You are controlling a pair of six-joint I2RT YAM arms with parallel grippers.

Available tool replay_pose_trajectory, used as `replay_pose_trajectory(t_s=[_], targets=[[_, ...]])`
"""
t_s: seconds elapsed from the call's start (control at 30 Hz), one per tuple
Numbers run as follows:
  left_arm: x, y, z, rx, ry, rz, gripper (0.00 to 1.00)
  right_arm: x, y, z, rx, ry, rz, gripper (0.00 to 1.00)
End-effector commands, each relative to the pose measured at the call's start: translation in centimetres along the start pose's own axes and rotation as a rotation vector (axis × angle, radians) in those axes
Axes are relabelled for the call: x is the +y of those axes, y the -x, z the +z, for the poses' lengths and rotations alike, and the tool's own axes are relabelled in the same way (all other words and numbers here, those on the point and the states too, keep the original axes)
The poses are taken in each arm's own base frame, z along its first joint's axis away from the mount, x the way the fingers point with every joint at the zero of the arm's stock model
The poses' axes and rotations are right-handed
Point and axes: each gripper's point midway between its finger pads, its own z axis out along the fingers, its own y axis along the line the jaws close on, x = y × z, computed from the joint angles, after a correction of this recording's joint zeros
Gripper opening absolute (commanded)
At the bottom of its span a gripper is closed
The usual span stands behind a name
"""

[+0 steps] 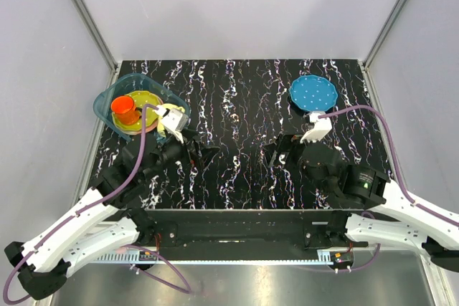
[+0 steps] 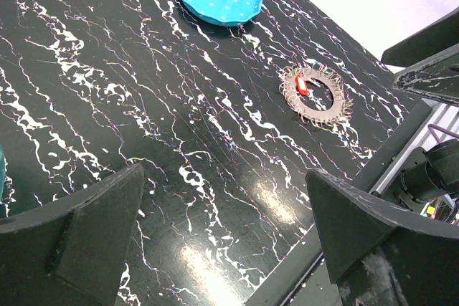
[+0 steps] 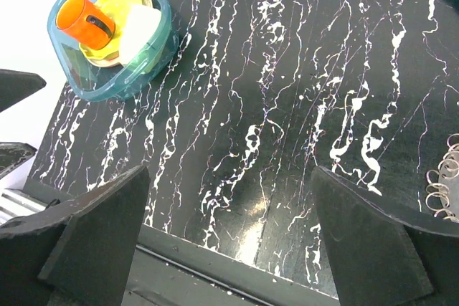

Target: Remove the keys from the keyring

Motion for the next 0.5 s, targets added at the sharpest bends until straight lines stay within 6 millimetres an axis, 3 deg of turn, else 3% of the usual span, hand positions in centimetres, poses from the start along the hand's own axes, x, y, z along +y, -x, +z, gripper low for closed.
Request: replay_pose_trajectory(t_s=[0.0,0.2,0.37,0.47], targets=[[-0.1,2.1,-0.3,-0.067,0.003,0.014,0.99,-0.9,0.8,-0.4,-0.045,-0.039,0.046,1.0],[-0.1,2.1,-0.5,-0.072,0.004,0.017,0.99,-2.6,0.9,-0.7,-0.069,-0.107,0.088,1.0],[0.0,2.1,-0.6,-0.072,0.01,0.02,0.99,-5.6,0.6,-0.6,-0.085,-0.266,0.005,0.99],[0.1,2.0,-0.6,-0.07,0.015,0.022,0.99,-8.2,0.4,-0.4,-0.095,-0.424,-0.072,0.91]])
